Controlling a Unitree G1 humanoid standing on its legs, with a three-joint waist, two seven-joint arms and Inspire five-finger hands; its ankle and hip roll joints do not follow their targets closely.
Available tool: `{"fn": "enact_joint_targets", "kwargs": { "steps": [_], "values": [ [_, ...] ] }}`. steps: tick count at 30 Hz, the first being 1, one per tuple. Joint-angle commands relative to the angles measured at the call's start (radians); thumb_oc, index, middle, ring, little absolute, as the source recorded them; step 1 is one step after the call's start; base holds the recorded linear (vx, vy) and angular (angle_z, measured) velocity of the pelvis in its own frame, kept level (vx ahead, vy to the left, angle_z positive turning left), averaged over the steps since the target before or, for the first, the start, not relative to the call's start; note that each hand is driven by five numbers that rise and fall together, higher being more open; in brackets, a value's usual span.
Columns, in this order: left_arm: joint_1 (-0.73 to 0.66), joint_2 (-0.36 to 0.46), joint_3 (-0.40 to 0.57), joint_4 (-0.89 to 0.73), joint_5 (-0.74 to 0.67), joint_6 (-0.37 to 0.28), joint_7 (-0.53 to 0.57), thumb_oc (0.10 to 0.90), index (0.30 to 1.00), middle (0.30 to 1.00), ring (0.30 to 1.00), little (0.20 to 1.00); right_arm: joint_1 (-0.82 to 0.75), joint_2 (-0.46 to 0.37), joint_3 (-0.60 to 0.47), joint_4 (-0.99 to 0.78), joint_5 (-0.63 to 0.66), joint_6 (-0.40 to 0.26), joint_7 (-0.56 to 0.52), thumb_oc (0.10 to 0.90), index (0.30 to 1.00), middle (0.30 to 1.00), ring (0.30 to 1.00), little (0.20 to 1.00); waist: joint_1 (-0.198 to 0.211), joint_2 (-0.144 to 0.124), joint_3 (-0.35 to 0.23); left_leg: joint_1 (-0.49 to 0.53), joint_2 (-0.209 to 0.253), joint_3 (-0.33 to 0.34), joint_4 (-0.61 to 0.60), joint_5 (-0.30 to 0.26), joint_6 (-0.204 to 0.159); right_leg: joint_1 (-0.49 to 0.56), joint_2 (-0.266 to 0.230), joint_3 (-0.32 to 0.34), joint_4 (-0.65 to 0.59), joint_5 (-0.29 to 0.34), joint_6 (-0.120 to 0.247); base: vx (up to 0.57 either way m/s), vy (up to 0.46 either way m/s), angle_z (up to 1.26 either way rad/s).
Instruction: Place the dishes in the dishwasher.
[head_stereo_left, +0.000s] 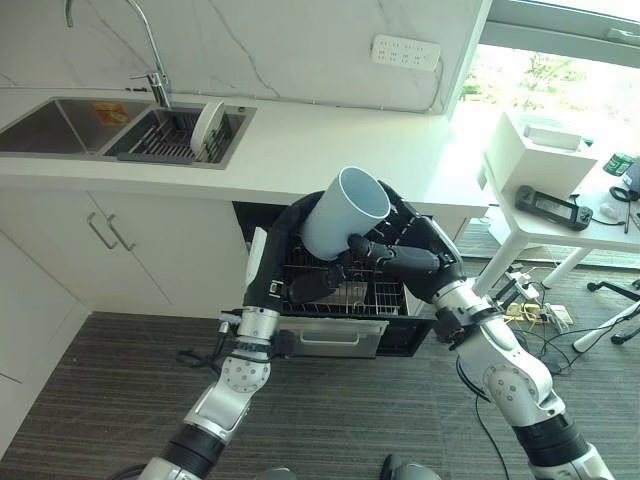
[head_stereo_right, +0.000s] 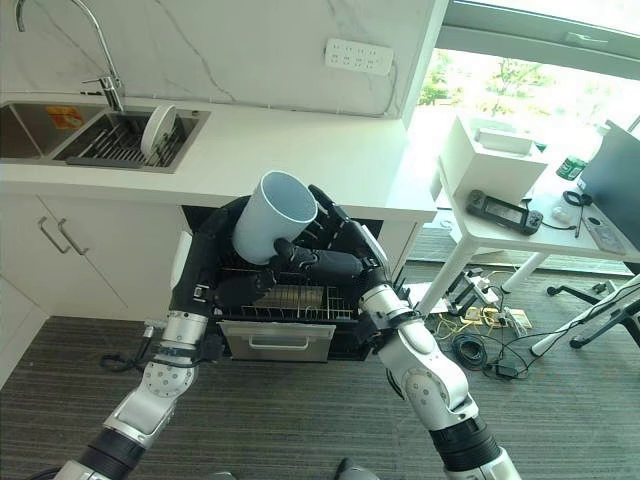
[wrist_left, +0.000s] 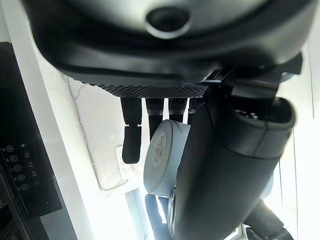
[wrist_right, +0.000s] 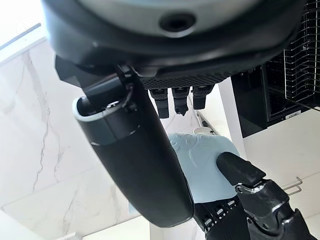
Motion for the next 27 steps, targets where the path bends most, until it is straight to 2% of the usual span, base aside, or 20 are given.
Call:
{"fn": "enact_joint_targets", "kwargs": {
  "steps": [1, 6, 22, 23, 24, 25, 27],
  "values": [
    [-0.073, 0.014, -0.049, -0.137, -0.012, -0.105, -0.020, 0.400, 0.300, 0.300, 0.300, 0.300, -0.110, 0.027, -0.036, -0.100, 0.025, -0.081, 0.047, 0.800, 0.900, 0.900, 0.900, 0.900, 0.023, -0.002, -0.057, 0.061, 0.016, -0.031, -0.027, -0.113, 0.017, 0.070, -0.090, -0.005, 0.013, -0.082, 0.131, 0.00, 0.000, 0.00],
    [-0.075, 0.020, -0.072, -0.141, -0.019, -0.104, -0.053, 0.400, 0.300, 0.300, 0.300, 0.300, -0.121, 0.025, -0.020, -0.120, 0.017, -0.077, 0.075, 0.800, 0.900, 0.900, 0.900, 0.900, 0.024, -0.002, -0.056, 0.060, 0.015, -0.032, -0.027, -0.112, 0.018, 0.069, -0.089, -0.001, 0.013, -0.083, 0.133, 0.00, 0.000, 0.00],
    [-0.088, 0.016, -0.106, -0.158, -0.030, -0.107, -0.097, 0.400, 0.300, 0.300, 0.300, 0.300, -0.135, 0.032, -0.013, -0.116, 0.004, -0.079, 0.046, 0.800, 0.900, 0.900, 0.900, 0.900, 0.018, 0.003, -0.060, 0.061, 0.013, -0.029, -0.027, -0.116, 0.019, 0.065, -0.087, 0.008, 0.013, -0.085, 0.135, 0.00, 0.000, 0.00],
    [-0.088, 0.014, -0.109, -0.159, -0.030, -0.105, -0.101, 0.400, 0.300, 0.300, 0.300, 0.300, -0.135, 0.033, -0.013, -0.116, 0.003, -0.080, 0.044, 0.700, 0.749, 0.749, 0.749, 0.749, 0.017, 0.003, -0.060, 0.061, 0.014, -0.029, -0.027, -0.117, 0.020, 0.065, -0.086, 0.010, 0.013, -0.086, 0.135, 0.00, 0.000, 0.00],
    [-0.089, 0.014, -0.112, -0.161, -0.031, -0.106, -0.105, 0.400, 0.300, 0.300, 0.300, 0.300, -0.135, 0.033, -0.014, -0.116, 0.000, -0.079, 0.040, 0.439, 0.359, 0.359, 0.359, 0.359, 0.016, 0.003, -0.061, 0.061, 0.015, -0.028, -0.027, -0.116, 0.020, 0.065, -0.085, 0.011, 0.013, -0.087, 0.134, 0.00, 0.000, 0.00],
    [-0.089, 0.013, -0.113, -0.161, -0.031, -0.106, -0.107, 0.400, 0.300, 0.300, 0.300, 0.300, -0.136, 0.033, -0.013, -0.116, -0.001, -0.079, 0.039, 0.400, 0.300, 0.300, 0.300, 0.300, 0.016, 0.003, -0.061, 0.061, 0.015, -0.027, -0.027, -0.115, 0.019, 0.065, -0.085, 0.012, 0.013, -0.087, 0.134, 0.00, 0.000, 0.00],
    [-0.089, 0.013, -0.117, -0.162, -0.034, -0.108, -0.109, 0.400, 0.300, 0.300, 0.300, 0.300, -0.139, 0.035, -0.010, -0.111, -0.007, -0.081, 0.042, 0.400, 0.300, 0.300, 0.300, 0.300, 0.016, 0.004, -0.060, 0.061, 0.016, -0.026, -0.027, -0.115, 0.019, 0.065, -0.083, 0.013, 0.013, -0.087, 0.133, 0.00, 0.000, 0.00]
  ]
}}
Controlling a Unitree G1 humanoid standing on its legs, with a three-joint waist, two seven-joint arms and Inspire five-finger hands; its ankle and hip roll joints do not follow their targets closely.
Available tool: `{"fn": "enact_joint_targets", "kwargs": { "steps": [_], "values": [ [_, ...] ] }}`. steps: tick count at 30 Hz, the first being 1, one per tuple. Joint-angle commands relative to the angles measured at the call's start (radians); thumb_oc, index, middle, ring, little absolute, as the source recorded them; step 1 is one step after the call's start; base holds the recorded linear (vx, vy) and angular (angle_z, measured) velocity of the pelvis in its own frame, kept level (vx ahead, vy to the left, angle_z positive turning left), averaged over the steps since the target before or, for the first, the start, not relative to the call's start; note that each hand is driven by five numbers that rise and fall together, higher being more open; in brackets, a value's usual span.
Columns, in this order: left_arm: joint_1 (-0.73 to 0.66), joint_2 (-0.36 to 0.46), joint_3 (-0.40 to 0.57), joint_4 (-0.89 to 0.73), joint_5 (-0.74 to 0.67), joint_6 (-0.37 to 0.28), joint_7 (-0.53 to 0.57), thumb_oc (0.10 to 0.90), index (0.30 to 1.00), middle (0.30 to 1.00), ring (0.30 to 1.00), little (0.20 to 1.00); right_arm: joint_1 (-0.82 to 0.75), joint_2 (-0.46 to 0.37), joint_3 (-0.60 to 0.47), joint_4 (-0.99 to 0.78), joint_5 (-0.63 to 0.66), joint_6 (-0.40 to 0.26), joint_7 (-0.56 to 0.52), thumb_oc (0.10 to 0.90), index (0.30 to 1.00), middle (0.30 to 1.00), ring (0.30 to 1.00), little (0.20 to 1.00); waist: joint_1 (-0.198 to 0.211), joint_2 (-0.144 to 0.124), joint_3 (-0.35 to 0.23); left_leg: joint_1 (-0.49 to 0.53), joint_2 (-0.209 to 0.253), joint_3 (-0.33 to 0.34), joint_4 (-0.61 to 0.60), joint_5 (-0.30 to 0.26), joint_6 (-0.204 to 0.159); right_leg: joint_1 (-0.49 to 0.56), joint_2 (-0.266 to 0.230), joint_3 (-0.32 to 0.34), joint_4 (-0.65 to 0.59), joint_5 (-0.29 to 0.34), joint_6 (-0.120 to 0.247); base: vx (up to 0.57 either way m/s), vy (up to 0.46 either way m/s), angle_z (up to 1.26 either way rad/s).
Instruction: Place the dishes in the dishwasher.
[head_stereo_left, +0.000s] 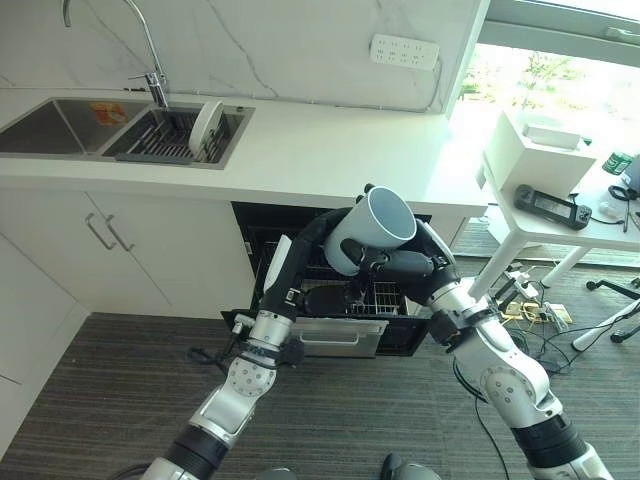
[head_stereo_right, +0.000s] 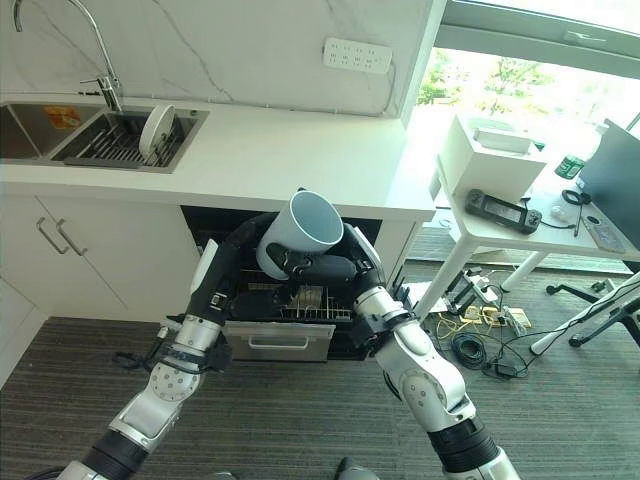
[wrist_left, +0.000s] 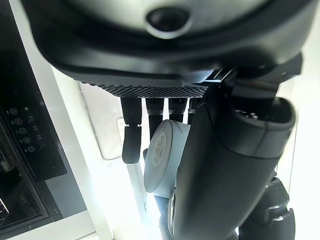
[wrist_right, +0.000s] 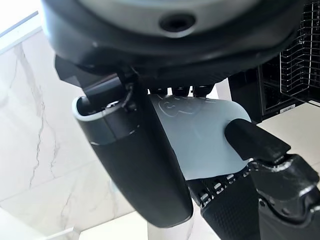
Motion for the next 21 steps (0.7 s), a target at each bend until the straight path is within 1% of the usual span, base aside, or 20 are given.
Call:
{"fn": "enact_joint_targets", "kwargs": {
  "steps": [1, 9, 13, 15, 16, 17, 18, 21],
  "values": [
    [-0.089, 0.010, -0.061, -0.151, -0.004, -0.110, -0.013, 0.400, 0.300, 0.300, 0.300, 0.300, -0.140, 0.033, -0.027, -0.103, -0.006, -0.089, 0.038, 0.400, 0.300, 0.300, 0.300, 0.300, 0.019, 0.003, -0.061, 0.060, 0.016, -0.031, -0.027, -0.115, 0.019, 0.068, -0.083, 0.009, 0.015, -0.089, 0.131, 0.00, 0.000, 0.00],
    [-0.084, 0.010, -0.058, -0.153, -0.012, -0.110, -0.013, 0.400, 0.300, 0.300, 0.300, 0.300, -0.134, 0.028, -0.031, -0.102, -0.020, -0.085, 0.028, 0.400, 0.300, 0.300, 0.300, 0.300, 0.018, 0.005, -0.062, 0.056, 0.020, -0.027, -0.027, -0.111, 0.015, 0.069, -0.082, 0.010, 0.015, -0.092, 0.129, 0.00, 0.000, 0.00],
    [-0.077, 0.011, -0.049, -0.149, -0.010, -0.112, 0.001, 0.400, 0.300, 0.300, 0.300, 0.300, -0.123, 0.028, -0.036, -0.097, -0.038, -0.089, 0.029, 0.400, 0.300, 0.300, 0.300, 0.300, 0.017, 0.007, -0.063, 0.054, 0.021, -0.027, -0.027, -0.109, 0.015, 0.068, -0.081, 0.011, 0.015, -0.093, 0.128, 0.00, 0.000, 0.00],
    [-0.068, 0.011, -0.036, -0.139, -0.023, -0.106, 0.013, 0.400, 0.300, 0.300, 0.300, 0.300, -0.119, 0.022, -0.048, -0.089, -0.042, -0.103, 0.011, 0.400, 0.300, 0.300, 0.300, 0.300, 0.018, 0.007, -0.061, 0.054, 0.021, -0.026, -0.027, -0.108, 0.014, 0.070, -0.083, 0.009, 0.015, -0.094, 0.127, 0.00, 0.000, 0.00],
    [-0.067, 0.010, -0.033, -0.138, -0.026, -0.102, 0.013, 0.474, 0.411, 0.411, 0.411, 0.411, -0.117, 0.024, -0.050, -0.087, -0.044, -0.107, 0.007, 0.400, 0.300, 0.300, 0.300, 0.300, 0.019, 0.007, -0.061, 0.053, 0.021, -0.026, -0.027, -0.108, 0.014, 0.071, -0.083, 0.009, 0.015, -0.094, 0.127, 0.00, 0.000, 0.00],
    [-0.065, 0.008, -0.030, -0.136, -0.026, -0.100, 0.011, 0.742, 0.813, 0.813, 0.813, 0.813, -0.115, 0.024, -0.053, -0.085, -0.046, -0.112, 0.003, 0.400, 0.300, 0.300, 0.300, 0.300, 0.019, 0.007, -0.060, 0.053, 0.021, -0.026, -0.027, -0.107, 0.014, 0.070, -0.083, 0.008, 0.015, -0.094, 0.127, 0.00, 0.000, 0.00],
    [-0.062, 0.006, -0.027, -0.133, -0.027, -0.097, 0.013, 0.800, 0.900, 0.900, 0.900, 0.900, -0.112, 0.024, -0.057, -0.083, -0.047, -0.116, 0.000, 0.400, 0.300, 0.300, 0.300, 0.300, 0.019, 0.007, -0.060, 0.053, 0.022, -0.026, -0.027, -0.107, 0.014, 0.071, -0.084, 0.007, 0.015, -0.094, 0.127, 0.00, 0.000, 0.00],
    [-0.048, 0.006, -0.008, -0.126, -0.029, -0.096, 0.022, 0.800, 0.900, 0.900, 0.900, 0.900, -0.100, 0.024, -0.079, -0.073, -0.056, -0.134, -0.009, 0.400, 0.300, 0.300, 0.300, 0.300, 0.022, 0.008, -0.060, 0.052, 0.021, -0.028, -0.027, -0.107, 0.014, 0.072, -0.084, 0.005, 0.015, -0.095, 0.126, 0.00, 0.000, 0.00]
  ]
}}
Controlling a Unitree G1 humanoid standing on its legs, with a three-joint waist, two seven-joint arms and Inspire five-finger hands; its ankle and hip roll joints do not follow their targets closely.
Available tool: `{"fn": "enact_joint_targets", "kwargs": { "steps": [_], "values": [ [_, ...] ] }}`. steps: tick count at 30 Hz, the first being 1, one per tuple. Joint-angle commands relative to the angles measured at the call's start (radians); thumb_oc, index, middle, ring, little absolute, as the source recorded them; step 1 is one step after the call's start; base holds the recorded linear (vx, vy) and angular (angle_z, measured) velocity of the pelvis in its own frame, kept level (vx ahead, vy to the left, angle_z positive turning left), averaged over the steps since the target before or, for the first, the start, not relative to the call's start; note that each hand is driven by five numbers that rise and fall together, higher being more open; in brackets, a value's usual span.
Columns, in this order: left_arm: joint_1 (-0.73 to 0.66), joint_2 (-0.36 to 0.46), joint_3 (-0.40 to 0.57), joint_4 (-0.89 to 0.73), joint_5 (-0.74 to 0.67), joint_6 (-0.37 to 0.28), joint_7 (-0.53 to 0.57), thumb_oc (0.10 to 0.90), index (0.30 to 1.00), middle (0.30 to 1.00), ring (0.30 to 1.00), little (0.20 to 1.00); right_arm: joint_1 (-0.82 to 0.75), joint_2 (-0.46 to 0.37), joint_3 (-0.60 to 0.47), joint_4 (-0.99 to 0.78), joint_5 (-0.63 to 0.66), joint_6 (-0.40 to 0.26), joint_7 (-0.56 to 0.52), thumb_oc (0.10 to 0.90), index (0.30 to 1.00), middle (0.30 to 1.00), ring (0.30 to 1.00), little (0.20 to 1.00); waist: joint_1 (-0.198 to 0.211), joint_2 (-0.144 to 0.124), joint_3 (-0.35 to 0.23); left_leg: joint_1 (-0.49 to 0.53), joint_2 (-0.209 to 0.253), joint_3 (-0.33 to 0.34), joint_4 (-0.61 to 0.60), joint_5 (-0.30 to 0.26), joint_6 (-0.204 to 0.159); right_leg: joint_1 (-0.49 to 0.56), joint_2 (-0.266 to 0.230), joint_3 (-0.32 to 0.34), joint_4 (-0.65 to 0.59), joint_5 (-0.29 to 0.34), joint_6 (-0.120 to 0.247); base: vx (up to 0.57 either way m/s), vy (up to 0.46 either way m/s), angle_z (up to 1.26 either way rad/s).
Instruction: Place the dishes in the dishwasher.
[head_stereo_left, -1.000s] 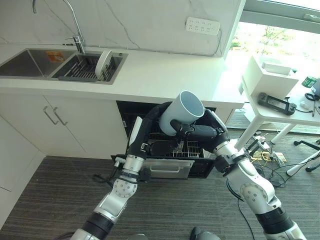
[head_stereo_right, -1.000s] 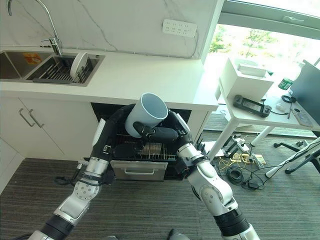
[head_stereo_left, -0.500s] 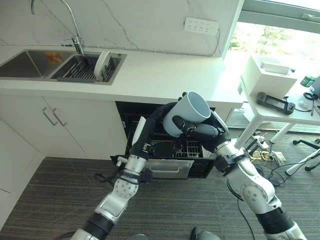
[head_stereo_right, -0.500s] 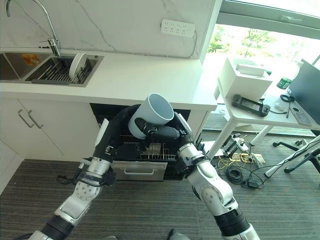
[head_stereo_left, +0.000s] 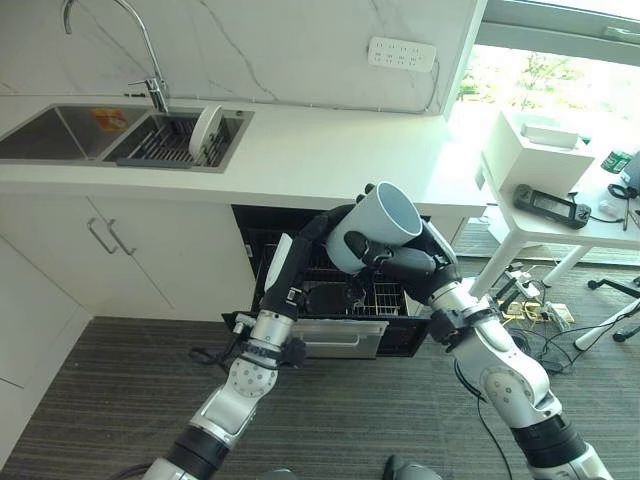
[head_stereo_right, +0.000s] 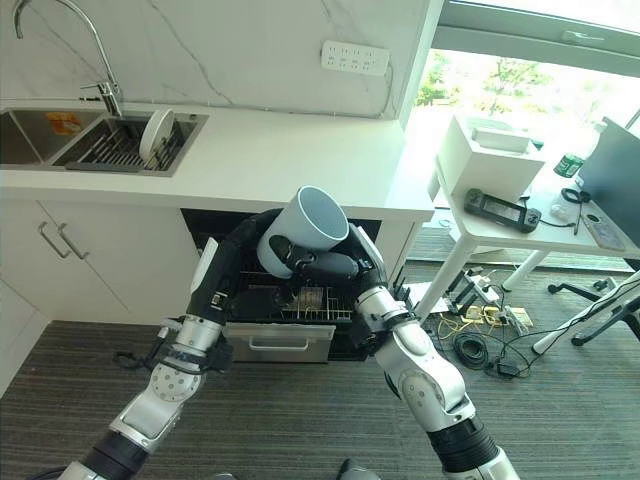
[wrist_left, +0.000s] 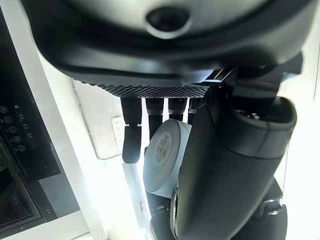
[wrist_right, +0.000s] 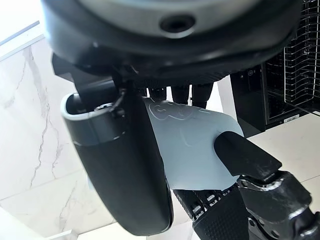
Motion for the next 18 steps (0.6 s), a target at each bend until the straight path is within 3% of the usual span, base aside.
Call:
{"fn": "enact_joint_targets", "kwargs": {
  "steps": [1, 3, 14, 18],
  "values": [
    [-0.042, 0.014, 0.015, -0.101, -0.025, -0.094, 0.037, 0.800, 0.900, 0.900, 0.900, 0.900, -0.089, 0.016, -0.096, -0.068, -0.012, -0.144, 0.003, 0.400, 0.300, 0.300, 0.300, 0.300, 0.020, -0.004, -0.052, 0.049, 0.020, -0.032, -0.026, -0.105, 0.012, 0.073, -0.084, 0.001, 0.014, -0.097, 0.125, 0.00, 0.000, 0.00],
    [-0.037, 0.017, 0.032, -0.098, -0.026, -0.088, 0.044, 0.800, 0.900, 0.900, 0.900, 0.900, -0.080, 0.013, -0.108, -0.064, -0.010, -0.154, 0.003, 0.400, 0.300, 0.300, 0.300, 0.300, 0.020, -0.004, -0.051, 0.050, 0.020, -0.032, -0.026, -0.106, 0.012, 0.074, -0.084, 0.001, 0.014, -0.097, 0.125, 0.00, 0.000, 0.00],
    [0.120, 0.058, 0.340, 0.018, -0.016, -0.100, 0.224, 0.800, 0.900, 0.900, 0.900, 0.900, 0.033, -0.006, -0.239, -0.047, 0.001, -0.233, 0.009, 0.400, 0.300, 0.300, 0.300, 0.300, 0.030, 0.008, -0.050, 0.050, 0.021, -0.031, -0.026, -0.096, 0.008, 0.074, -0.091, 0.000, 0.014, -0.099, 0.120, 0.01, 0.002, 0.00],
    [0.130, 0.060, 0.375, 0.028, -0.051, -0.077, 0.164, 0.800, 0.900, 0.900, 0.900, 0.900, 0.041, -0.005, -0.248, -0.043, 0.000, -0.234, 0.013, 0.400, 0.300, 0.300, 0.300, 0.300, 0.026, 0.011, -0.049, 0.052, 0.022, -0.028, -0.026, -0.094, 0.005, 0.073, -0.092, 0.003, 0.014, -0.098, 0.121, 0.00, 0.000, 0.00]
  ]
}}
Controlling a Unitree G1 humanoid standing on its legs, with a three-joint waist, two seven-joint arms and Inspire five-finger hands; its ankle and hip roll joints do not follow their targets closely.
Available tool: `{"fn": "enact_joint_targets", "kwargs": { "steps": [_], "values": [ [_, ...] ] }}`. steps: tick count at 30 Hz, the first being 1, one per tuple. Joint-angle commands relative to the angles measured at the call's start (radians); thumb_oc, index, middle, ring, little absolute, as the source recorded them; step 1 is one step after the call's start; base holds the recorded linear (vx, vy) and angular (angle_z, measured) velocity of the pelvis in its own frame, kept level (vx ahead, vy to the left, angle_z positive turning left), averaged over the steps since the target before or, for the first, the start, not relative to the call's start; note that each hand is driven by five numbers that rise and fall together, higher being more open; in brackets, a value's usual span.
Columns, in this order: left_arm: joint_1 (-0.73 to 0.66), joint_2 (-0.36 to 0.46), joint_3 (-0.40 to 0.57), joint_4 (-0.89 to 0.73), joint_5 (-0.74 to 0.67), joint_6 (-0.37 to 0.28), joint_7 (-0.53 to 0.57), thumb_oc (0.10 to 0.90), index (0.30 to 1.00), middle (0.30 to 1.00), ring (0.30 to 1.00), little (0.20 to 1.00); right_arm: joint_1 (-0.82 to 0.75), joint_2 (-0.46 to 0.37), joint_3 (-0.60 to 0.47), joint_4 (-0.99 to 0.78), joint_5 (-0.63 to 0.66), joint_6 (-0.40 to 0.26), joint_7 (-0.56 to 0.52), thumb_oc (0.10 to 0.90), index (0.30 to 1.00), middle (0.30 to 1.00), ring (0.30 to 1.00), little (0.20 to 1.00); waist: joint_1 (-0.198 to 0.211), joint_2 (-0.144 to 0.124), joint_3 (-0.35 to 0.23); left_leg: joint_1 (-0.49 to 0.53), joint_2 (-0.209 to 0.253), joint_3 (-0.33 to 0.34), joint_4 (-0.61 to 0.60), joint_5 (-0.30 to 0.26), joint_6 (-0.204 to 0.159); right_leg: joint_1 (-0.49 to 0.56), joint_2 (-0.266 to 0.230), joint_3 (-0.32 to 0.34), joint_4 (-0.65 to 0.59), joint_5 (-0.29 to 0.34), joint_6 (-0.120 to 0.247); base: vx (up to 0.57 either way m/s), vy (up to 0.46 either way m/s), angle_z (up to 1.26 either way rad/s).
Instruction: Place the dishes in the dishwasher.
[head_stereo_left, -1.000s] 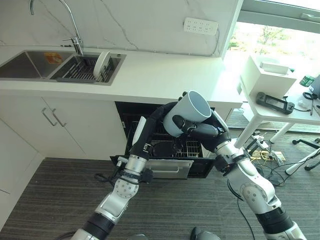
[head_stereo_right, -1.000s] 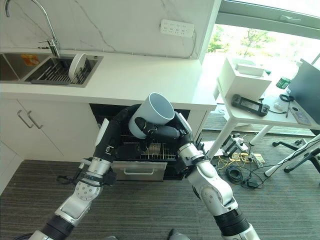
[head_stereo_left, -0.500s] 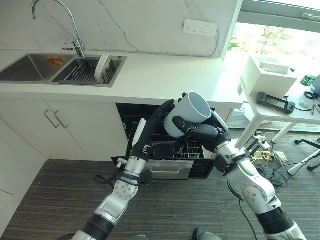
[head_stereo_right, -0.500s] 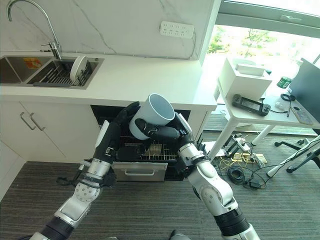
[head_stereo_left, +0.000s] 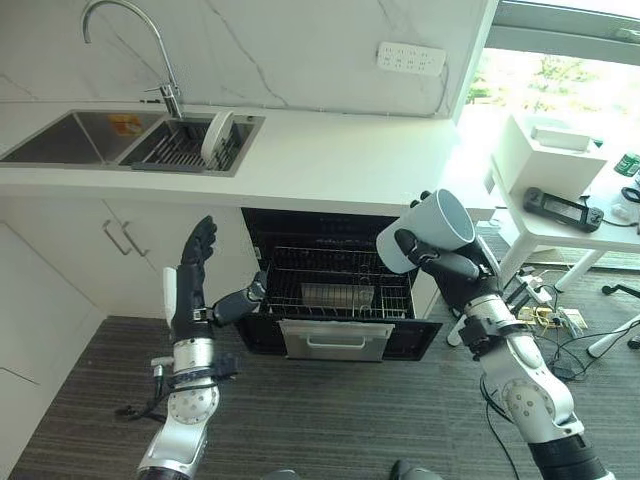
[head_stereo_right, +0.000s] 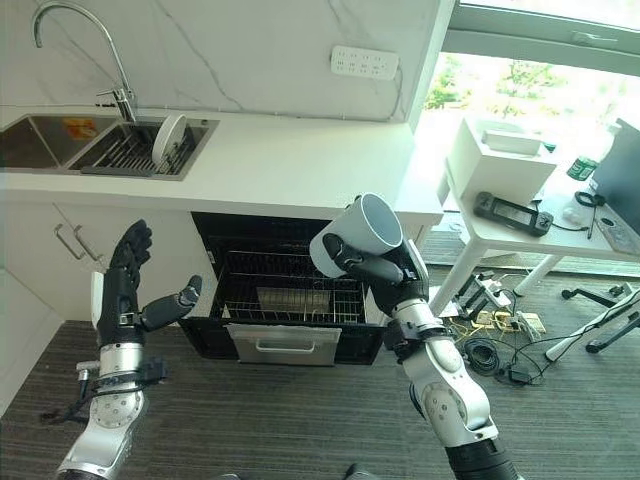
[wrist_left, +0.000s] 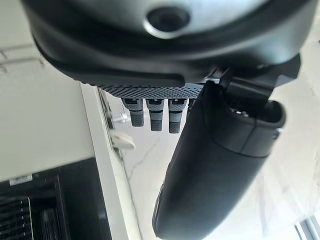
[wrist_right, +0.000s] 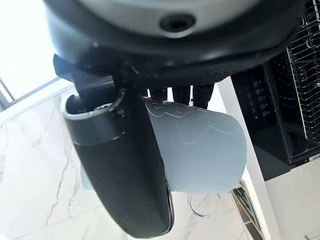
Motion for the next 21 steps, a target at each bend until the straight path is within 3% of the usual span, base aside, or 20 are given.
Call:
{"fn": "enact_joint_targets", "kwargs": {
  "steps": [1, 3, 5, 9, 13, 16, 21],
  "values": [
    [-0.098, 0.054, 0.014, -0.058, -0.036, -0.055, -0.050, 0.800, 0.900, 0.900, 0.900, 0.900, -0.077, 0.001, -0.108, -0.078, -0.001, -0.143, 0.036, 0.400, 0.300, 0.300, 0.300, 0.300, 0.001, -0.005, -0.039, 0.048, 0.025, -0.026, -0.017, -0.093, 0.006, 0.072, -0.090, 0.007, 0.013, -0.086, 0.117, 0.00, 0.000, 0.00],
    [-0.109, 0.066, 0.012, -0.065, -0.034, -0.020, -0.135, 0.800, 0.900, 0.900, 0.900, 0.900, -0.065, 0.000, -0.110, -0.082, -0.007, -0.132, 0.044, 0.400, 0.300, 0.300, 0.300, 0.300, -0.006, -0.001, -0.039, 0.049, 0.025, -0.024, -0.017, -0.092, 0.006, 0.070, -0.089, 0.011, 0.013, -0.085, 0.119, 0.01, 0.037, 0.00],
    [-0.143, 0.112, -0.004, -0.062, 0.042, 0.072, -0.242, 0.800, 0.900, 0.900, 0.900, 0.900, -0.053, -0.011, -0.108, -0.091, -0.027, -0.102, 0.070, 0.400, 0.300, 0.300, 0.300, 0.300, -0.027, 0.011, -0.040, 0.053, 0.026, -0.016, -0.017, -0.089, 0.006, 0.067, -0.085, 0.025, 0.013, -0.083, 0.121, 0.02, 0.068, 0.02],
    [-0.237, 0.231, -0.071, -0.025, 0.081, 0.170, -0.323, 0.800, 0.900, 0.900, 0.900, 0.900, -0.060, -0.048, -0.097, -0.090, -0.032, -0.076, 0.095, 0.400, 0.300, 0.300, 0.300, 0.300, -0.054, 0.027, -0.042, 0.056, 0.027, -0.002, -0.017, -0.087, 0.006, 0.064, -0.083, 0.037, 0.013, -0.082, 0.126, 0.00, 0.058, -0.06],
    [-0.315, 0.270, -0.143, 0.036, 0.080, 0.285, -0.460, 0.800, 0.900, 0.900, 0.900, 0.900, -0.075, -0.067, -0.090, -0.085, -0.032, -0.055, 0.094, 0.400, 0.300, 0.300, 0.300, 0.300, -0.072, 0.035, -0.043, 0.057, 0.029, 0.009, -0.017, -0.086, 0.007, 0.058, -0.081, 0.047, 0.013, -0.079, 0.131, -0.01, 0.026, -0.14],
    [-0.372, 0.317, -0.212, 0.110, 0.073, 0.335, -0.547, 0.800, 0.900, 0.900, 0.900, 0.900, -0.086, -0.093, -0.096, -0.092, -0.019, -0.020, 0.102, 0.400, 0.300, 0.300, 0.300, 0.300, -0.095, 0.048, -0.043, 0.061, 0.030, 0.024, -0.017, -0.086, 0.008, 0.049, -0.075, 0.063, 0.013, -0.077, 0.132, -0.01, 0.042, -0.11],
    [-0.454, 0.353, -0.249, 0.216, 0.085, 0.371, -0.605, 0.800, 0.900, 0.900, 0.900, 0.900, -0.102, -0.123, -0.103, -0.091, -0.005, 0.017, 0.123, 0.400, 0.300, 0.300, 0.300, 0.300, -0.128, 0.060, -0.044, 0.065, 0.033, 0.050, -0.017, -0.086, 0.009, 0.032, -0.064, 0.092, 0.013, -0.074, 0.132, -0.01, 0.035, -0.24]
  ]
}}
